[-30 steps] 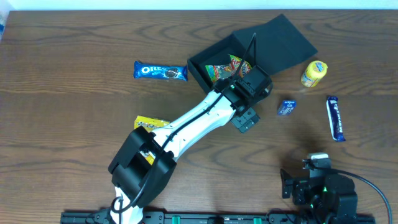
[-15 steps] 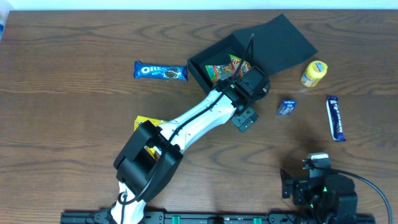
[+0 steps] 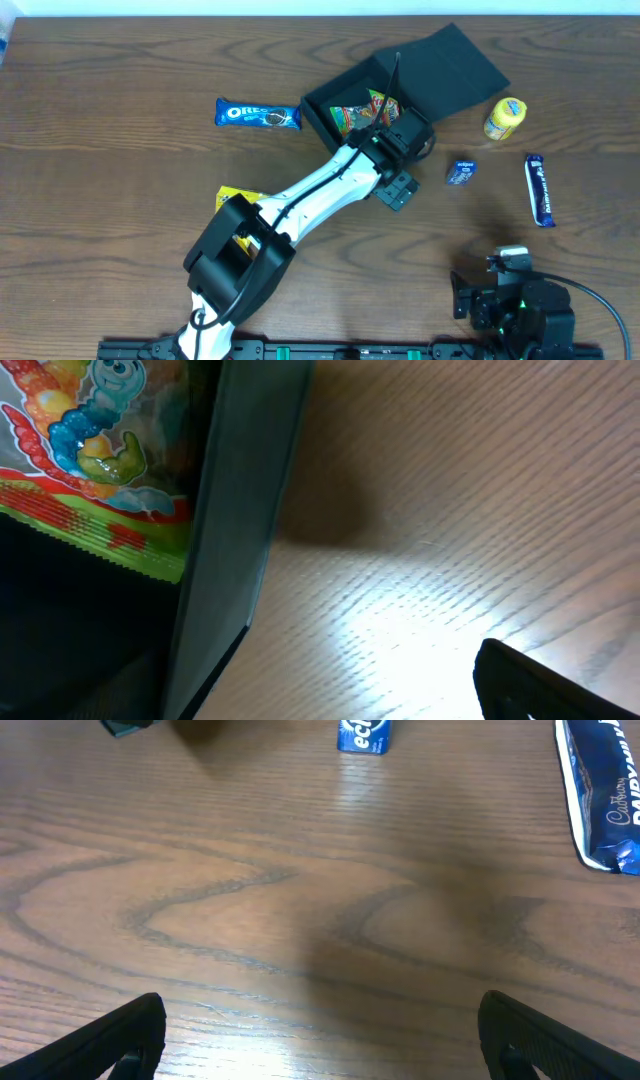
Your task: Pack container
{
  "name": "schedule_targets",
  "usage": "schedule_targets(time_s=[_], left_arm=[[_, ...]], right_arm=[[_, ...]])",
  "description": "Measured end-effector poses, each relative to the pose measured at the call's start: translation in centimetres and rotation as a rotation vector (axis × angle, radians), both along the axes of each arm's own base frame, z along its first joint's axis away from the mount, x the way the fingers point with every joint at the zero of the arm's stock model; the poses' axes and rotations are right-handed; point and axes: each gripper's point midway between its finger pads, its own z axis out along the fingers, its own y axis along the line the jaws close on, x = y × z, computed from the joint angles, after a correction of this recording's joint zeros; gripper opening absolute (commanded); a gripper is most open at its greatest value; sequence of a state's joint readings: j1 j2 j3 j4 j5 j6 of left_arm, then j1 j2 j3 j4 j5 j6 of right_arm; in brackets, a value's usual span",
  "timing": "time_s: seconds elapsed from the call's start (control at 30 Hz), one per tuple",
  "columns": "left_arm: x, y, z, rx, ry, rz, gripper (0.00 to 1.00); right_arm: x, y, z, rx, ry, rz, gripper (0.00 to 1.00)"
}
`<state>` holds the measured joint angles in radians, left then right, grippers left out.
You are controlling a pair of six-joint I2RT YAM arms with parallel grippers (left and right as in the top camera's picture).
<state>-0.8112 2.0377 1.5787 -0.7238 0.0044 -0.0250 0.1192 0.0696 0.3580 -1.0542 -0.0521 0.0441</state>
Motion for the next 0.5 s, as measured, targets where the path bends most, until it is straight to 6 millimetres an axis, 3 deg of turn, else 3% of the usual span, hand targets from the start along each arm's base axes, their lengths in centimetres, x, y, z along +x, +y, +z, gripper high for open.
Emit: schedule_targets(time_s=[0.5], left_arm=[[-3.3, -4.1, 0.4, -0.186, 0.162, 0.114, 0.95]], right_arm=[[0.0, 0.0, 0.0, 0.000, 0.000, 0.000, 0.99]])
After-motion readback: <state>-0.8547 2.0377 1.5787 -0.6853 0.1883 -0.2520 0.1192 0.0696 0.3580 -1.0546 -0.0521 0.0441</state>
